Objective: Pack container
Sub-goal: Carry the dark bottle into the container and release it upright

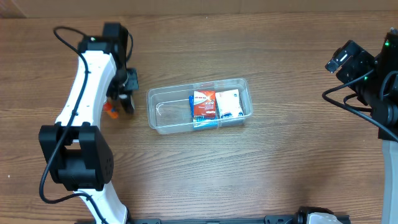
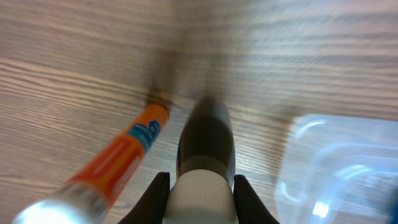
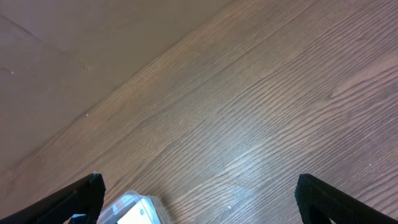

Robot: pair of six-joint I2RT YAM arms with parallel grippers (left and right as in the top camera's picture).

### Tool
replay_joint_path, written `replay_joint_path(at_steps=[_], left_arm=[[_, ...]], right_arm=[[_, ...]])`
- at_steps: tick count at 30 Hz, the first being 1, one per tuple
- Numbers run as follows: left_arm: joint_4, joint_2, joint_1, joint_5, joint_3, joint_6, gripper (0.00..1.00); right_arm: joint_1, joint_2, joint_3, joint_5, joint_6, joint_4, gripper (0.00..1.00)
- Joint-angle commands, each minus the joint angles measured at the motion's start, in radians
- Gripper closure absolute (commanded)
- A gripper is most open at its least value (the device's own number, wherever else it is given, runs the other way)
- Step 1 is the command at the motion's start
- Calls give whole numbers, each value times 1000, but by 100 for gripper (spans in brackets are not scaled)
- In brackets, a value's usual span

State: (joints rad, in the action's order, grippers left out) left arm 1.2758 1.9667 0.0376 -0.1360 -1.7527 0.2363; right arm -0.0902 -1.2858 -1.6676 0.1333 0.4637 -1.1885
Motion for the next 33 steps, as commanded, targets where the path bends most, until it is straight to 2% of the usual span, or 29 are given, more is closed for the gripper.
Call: replay_joint_path(at_steps=[1,7,11,15,18,24,29,33], left_arm=[[83,-11,18,35,-206,-47,96],[225,-19,97,153,-448,-58,96],[246,-19,195,182,-475,-38,96],[205,-16,338,140,-418,56,96],[186,-15,382,92,-350,86,96],[99,-14,388,79,-146,86,96],[31,-14,388,-18,-58,86,96],[-23,-14,387,-28,5,121,96]], right_arm=[[-3,-1,-5,-4,0,8,0],[-3,-1,-5,-4,0,8,0],[-3,-1,-5,-4,1,8,0],[-3,-1,-5,-4,1,8,0],[-3,-1,-5,-4,0,8,0],[-3,-1,-5,-4,1,8,0],[-3,-1,-5,-4,0,8,0],[-3,-1,-5,-4,0,8,0]])
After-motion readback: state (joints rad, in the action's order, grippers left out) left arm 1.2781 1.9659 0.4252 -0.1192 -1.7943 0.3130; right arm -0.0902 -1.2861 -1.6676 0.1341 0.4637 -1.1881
